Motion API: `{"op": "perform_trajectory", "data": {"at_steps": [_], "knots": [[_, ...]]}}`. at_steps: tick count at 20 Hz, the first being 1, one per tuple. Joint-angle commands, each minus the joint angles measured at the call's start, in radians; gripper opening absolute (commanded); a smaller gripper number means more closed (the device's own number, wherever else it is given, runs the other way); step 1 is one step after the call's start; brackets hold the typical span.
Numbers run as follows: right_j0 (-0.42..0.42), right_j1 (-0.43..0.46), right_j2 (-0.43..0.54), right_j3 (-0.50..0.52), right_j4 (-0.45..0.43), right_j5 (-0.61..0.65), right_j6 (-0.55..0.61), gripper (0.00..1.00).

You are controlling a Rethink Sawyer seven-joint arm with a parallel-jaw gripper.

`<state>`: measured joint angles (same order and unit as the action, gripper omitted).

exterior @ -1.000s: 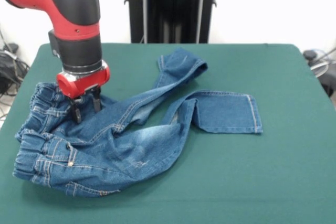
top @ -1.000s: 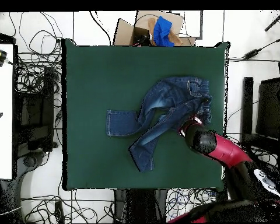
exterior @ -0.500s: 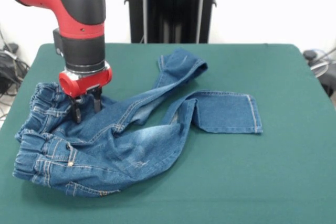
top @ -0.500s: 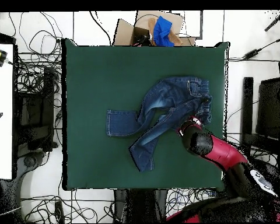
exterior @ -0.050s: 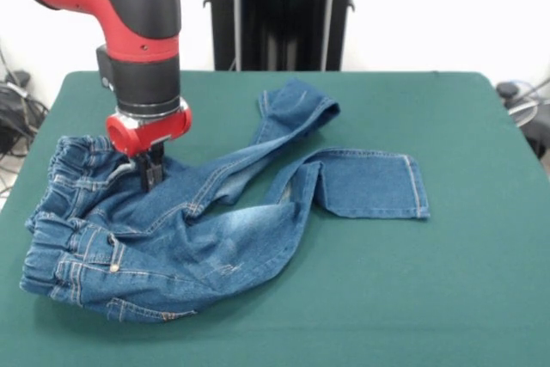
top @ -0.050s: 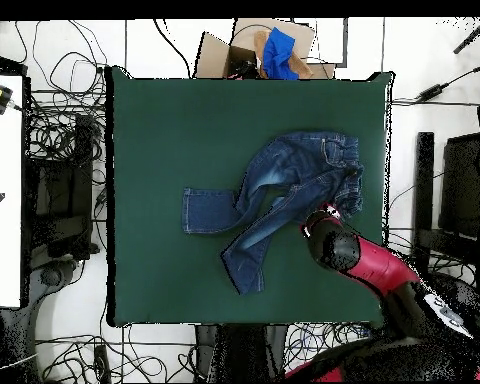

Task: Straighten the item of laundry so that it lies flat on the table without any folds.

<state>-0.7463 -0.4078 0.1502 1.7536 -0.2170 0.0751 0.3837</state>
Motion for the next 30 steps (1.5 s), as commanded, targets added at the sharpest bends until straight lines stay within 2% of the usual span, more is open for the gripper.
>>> {"op": "perform_trajectory", "data": {"at_steps": [1, 14, 21, 25, 30], "knots": [[0.006, 0.158, -0.043, 0.040, 0.022, -0.047, 0.321, 0.00], [0.013, 0.156, -0.047, 0.042, 0.026, -0.045, 0.324, 0.00], [-0.003, 0.109, -0.086, 0.079, 0.035, -0.056, 0.343, 0.00], [-0.078, 0.068, -0.122, 0.084, 0.011, -0.011, 0.288, 0.00], [-0.181, 0.053, -0.102, 0.045, -0.034, 0.067, 0.184, 0.00]]}}
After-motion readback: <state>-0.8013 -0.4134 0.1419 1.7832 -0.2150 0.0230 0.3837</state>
